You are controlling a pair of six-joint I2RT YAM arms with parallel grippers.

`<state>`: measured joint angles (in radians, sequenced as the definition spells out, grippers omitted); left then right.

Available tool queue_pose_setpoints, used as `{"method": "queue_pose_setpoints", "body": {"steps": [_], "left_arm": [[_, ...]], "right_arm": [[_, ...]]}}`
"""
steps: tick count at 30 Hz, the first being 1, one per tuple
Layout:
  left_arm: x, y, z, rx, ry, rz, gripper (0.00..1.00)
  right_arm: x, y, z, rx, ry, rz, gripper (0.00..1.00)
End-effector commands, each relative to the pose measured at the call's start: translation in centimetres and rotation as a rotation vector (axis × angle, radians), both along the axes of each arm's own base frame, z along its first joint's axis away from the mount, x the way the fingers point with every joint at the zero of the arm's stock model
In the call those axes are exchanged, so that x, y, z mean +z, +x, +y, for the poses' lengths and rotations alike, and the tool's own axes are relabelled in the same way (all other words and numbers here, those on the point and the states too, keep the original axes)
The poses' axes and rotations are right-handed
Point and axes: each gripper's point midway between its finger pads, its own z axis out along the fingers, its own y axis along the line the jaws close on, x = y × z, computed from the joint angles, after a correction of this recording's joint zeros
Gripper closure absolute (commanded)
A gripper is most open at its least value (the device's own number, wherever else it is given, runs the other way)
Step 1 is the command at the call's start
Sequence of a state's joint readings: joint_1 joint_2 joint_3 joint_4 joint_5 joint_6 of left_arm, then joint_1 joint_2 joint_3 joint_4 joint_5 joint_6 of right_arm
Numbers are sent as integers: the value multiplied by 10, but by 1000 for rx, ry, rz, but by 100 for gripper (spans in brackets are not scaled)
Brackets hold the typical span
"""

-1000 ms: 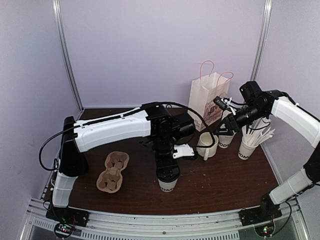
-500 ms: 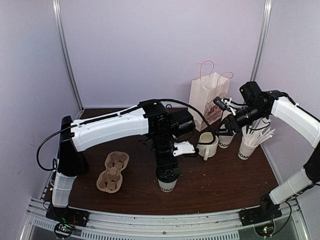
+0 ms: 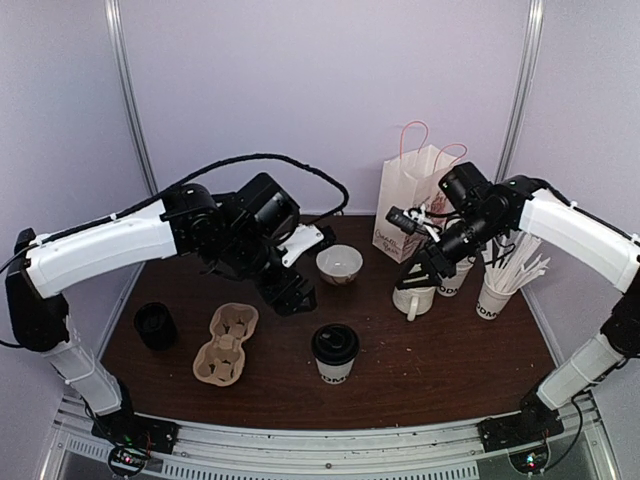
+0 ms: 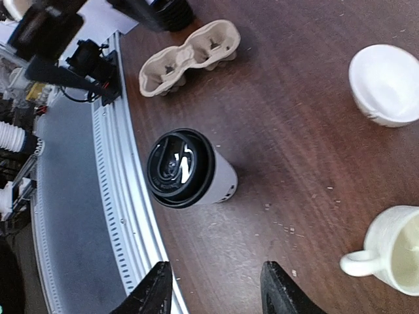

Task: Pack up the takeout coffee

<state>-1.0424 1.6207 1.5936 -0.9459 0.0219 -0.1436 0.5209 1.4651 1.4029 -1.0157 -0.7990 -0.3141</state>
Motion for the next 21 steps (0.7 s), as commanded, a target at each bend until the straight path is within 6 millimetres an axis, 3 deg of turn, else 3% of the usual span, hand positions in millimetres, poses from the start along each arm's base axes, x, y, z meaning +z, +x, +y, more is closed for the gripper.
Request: {"method": "queue_pose_setpoints", "body": {"steps": [1, 5, 10, 15, 21], "left_arm": [[-7, 14, -20, 185, -291, 172, 23], [-32, -6, -28, 157, -367, 361, 24], [-67, -19, -32, 206, -389, 524, 30], [-71, -21, -35, 225, -472, 569, 31], [-86, -18, -33, 259, -431, 574, 37]], "right_arm": [[-28, -31, 25, 61, 35, 220, 52], [-51, -53, 39, 103, 31, 316, 54], [-73, -59, 52, 122, 32, 443, 57], [-74, -52, 64, 124, 53, 502, 59], [-84, -46, 70, 115, 39, 544, 62]]}}
